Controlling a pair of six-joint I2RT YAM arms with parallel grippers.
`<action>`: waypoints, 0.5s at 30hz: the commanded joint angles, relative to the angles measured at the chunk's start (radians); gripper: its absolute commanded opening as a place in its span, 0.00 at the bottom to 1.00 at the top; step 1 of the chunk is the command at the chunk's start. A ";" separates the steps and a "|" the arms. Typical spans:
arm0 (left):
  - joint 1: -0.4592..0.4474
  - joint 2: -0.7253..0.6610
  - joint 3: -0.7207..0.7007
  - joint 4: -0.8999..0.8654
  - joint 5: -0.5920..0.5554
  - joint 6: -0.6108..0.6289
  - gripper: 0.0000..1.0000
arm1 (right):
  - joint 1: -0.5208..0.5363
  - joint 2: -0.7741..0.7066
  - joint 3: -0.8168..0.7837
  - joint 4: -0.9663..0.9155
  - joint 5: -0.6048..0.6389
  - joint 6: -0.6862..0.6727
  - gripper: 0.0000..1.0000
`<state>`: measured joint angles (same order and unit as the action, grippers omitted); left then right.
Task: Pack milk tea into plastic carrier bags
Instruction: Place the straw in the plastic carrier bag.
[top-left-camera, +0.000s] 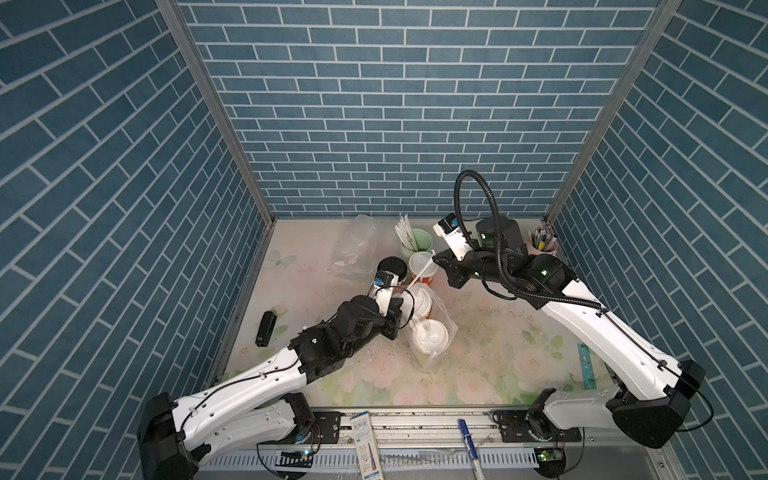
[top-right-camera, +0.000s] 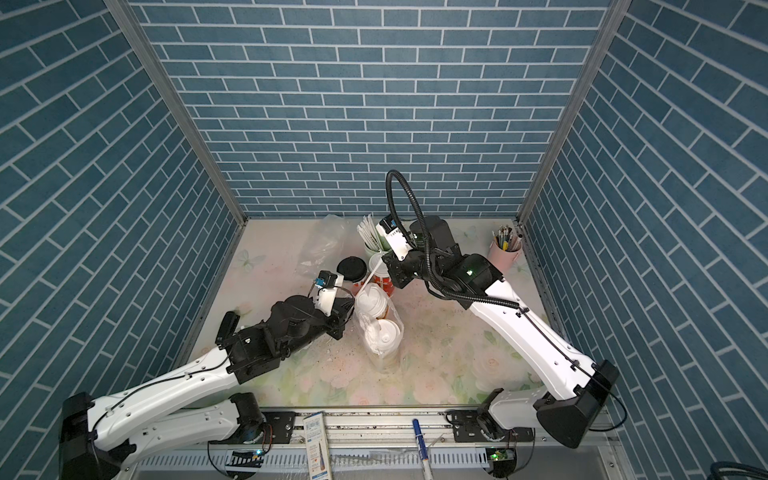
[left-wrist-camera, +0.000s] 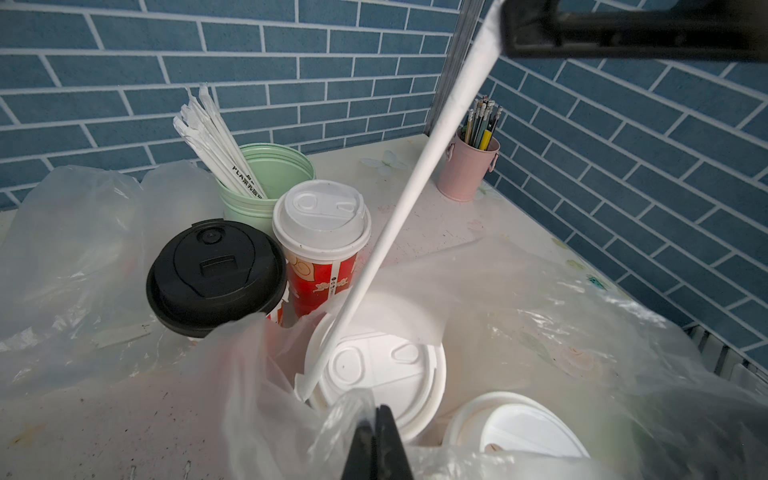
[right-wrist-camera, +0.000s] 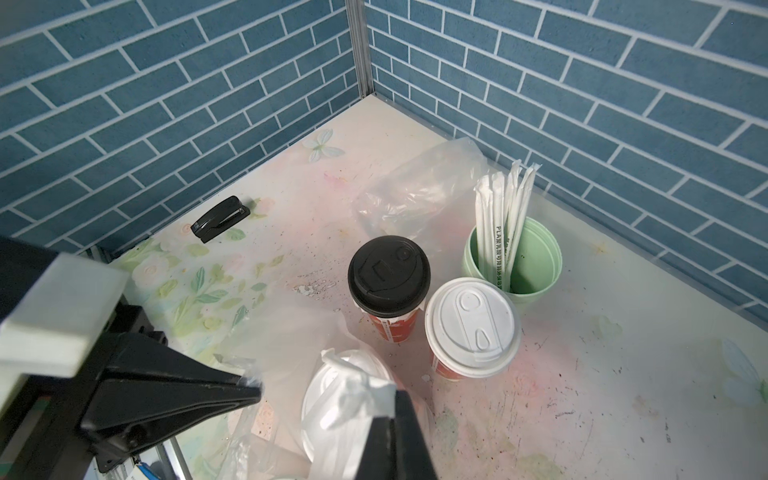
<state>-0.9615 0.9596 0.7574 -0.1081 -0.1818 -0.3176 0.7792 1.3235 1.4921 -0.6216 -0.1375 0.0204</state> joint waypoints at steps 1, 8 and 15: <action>-0.001 -0.012 0.028 0.007 0.008 0.006 0.00 | 0.006 -0.034 0.018 -0.028 0.037 -0.041 0.00; -0.001 -0.007 0.045 0.017 0.024 0.014 0.00 | 0.008 -0.060 0.033 -0.044 0.091 -0.055 0.00; -0.002 0.001 0.054 0.027 0.035 0.024 0.00 | 0.012 -0.091 0.032 -0.025 0.139 -0.066 0.00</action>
<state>-0.9615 0.9596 0.7837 -0.0990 -0.1555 -0.3084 0.7837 1.2629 1.4960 -0.6449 -0.0395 -0.0021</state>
